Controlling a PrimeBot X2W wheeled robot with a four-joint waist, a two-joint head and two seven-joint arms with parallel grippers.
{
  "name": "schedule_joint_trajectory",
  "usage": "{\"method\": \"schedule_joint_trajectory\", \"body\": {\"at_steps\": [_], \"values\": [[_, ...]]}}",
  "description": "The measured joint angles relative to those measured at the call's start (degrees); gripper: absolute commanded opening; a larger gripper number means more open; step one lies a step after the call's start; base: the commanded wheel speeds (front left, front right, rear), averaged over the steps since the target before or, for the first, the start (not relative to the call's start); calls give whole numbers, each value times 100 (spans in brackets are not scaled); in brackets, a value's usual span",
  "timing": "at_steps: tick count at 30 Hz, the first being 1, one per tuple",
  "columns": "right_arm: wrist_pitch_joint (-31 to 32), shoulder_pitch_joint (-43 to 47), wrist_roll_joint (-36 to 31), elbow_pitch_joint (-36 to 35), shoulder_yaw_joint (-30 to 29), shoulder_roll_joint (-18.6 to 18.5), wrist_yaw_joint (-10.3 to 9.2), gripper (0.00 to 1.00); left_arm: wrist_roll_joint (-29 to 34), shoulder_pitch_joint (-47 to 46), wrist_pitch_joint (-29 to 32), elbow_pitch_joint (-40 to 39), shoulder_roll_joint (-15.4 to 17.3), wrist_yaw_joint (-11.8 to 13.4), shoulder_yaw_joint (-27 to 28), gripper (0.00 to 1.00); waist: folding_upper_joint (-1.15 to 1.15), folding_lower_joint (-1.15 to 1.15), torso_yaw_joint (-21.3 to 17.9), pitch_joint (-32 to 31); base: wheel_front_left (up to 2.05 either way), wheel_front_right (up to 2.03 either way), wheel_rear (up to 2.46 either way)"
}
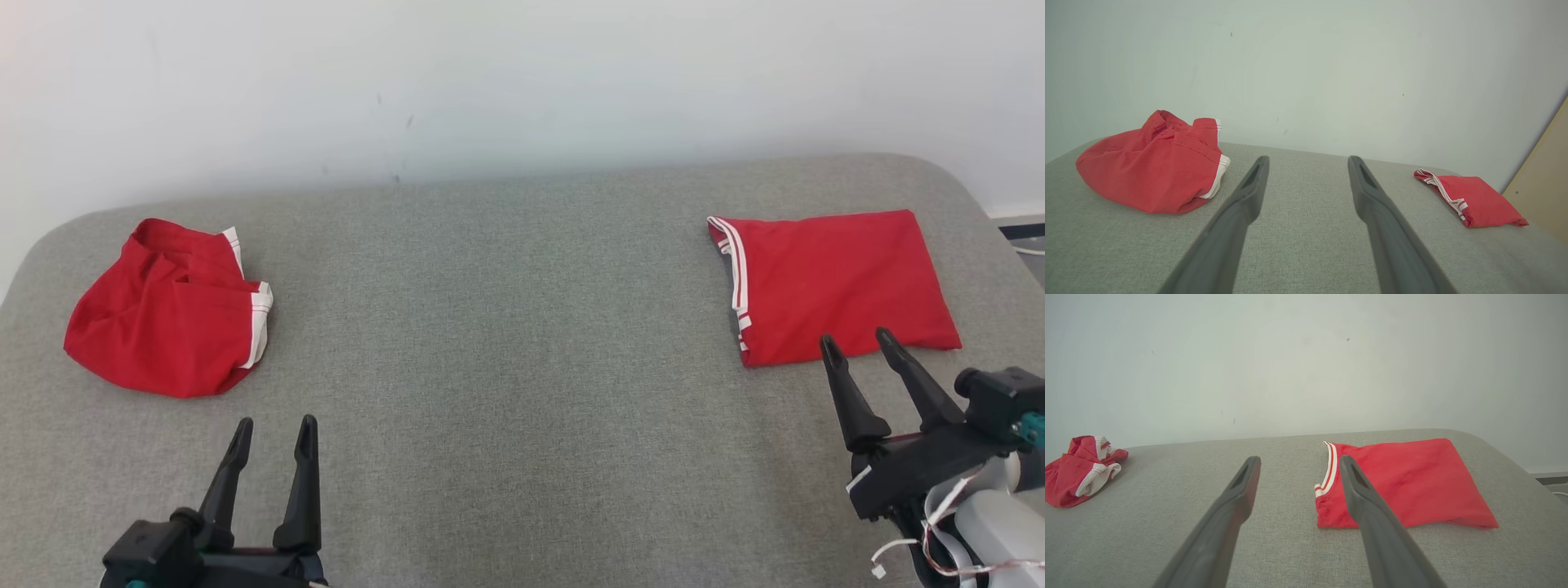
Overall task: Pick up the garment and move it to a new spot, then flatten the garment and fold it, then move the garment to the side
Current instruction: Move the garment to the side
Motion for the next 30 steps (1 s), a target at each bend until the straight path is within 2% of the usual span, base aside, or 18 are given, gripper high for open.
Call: {"method": "schedule_joint_trajectory", "body": {"at_steps": [5,12,22,30], "values": [[0,524,-138,-568,-236,40,-149,100,26,76,0,-7,-14,65,34,100,0,1,19,-31,0,0,0],[0,1020,-406,-1087,-509,332,-300,100,178,125,0,-98,-123,146,74,100,0,2,51,-32,0,0,0],[0,1398,-865,-1429,-856,639,-352,100,256,125,0,-96,-123,147,89,100,0,2,122,4,0,0,0],[0,1522,-1135,-1616,-1049,700,-380,100,279,115,0,-81,-129,146,105,100,1,1,199,34,0,0,0]]}}
